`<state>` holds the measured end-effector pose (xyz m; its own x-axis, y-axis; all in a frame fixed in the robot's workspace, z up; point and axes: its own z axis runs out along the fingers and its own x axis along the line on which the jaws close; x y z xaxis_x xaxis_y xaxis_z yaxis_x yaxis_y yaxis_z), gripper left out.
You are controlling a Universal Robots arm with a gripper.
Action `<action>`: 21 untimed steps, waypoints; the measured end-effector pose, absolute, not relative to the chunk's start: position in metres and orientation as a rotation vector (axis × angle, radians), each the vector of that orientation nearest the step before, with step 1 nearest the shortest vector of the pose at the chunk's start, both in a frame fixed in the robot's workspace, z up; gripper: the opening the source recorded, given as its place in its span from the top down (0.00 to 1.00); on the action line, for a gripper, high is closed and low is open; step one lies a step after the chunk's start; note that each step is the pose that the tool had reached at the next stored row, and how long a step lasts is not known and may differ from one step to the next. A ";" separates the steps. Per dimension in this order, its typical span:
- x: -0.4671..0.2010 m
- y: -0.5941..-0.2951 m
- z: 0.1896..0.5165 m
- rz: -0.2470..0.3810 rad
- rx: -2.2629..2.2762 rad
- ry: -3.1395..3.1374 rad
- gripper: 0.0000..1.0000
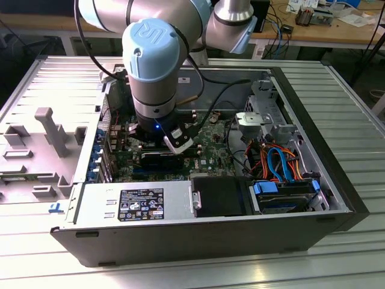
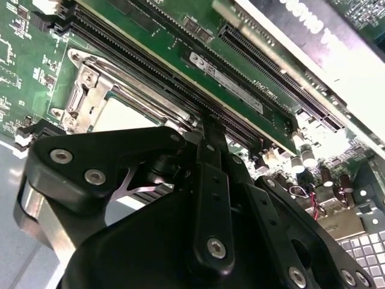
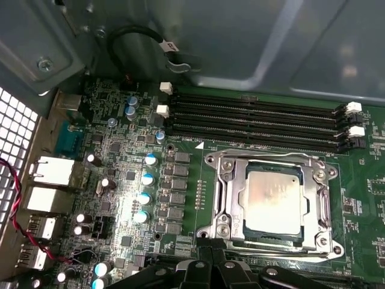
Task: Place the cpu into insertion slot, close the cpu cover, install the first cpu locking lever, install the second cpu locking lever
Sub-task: 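Install the second cpu locking lever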
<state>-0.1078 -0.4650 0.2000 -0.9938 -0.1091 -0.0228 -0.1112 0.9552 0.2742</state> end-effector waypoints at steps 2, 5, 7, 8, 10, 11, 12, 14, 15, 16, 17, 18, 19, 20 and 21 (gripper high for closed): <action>-0.108 -0.464 0.199 0.435 -0.174 3.099 0.89; -0.109 -0.463 0.198 0.435 -0.175 3.099 0.89; -0.110 -0.462 0.197 0.435 -0.175 3.099 0.89; -0.110 -0.461 0.197 0.435 -0.174 3.099 0.89; -0.110 -0.461 0.196 0.435 -0.175 3.099 0.89; -0.110 -0.461 0.196 0.435 -0.175 3.099 0.89; -0.110 -0.461 0.196 0.436 -0.175 3.099 0.89; -0.110 -0.460 0.196 0.434 -0.174 3.099 0.89; -0.110 -0.459 0.196 0.436 -0.174 3.099 0.89; -0.110 -0.458 0.196 0.438 -0.175 3.098 0.89; -0.110 -0.457 0.196 0.436 -0.174 3.098 0.89; -0.110 -0.457 0.196 0.435 -0.175 3.099 0.89; -0.110 -0.457 0.196 0.436 -0.175 3.099 0.89; -0.110 -0.457 0.196 0.436 -0.175 3.099 0.89; -0.110 -0.457 0.196 0.436 -0.175 3.099 0.89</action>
<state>-0.1102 -0.4566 0.1961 -0.9937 -0.1093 -0.0229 -0.1114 0.9551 0.2746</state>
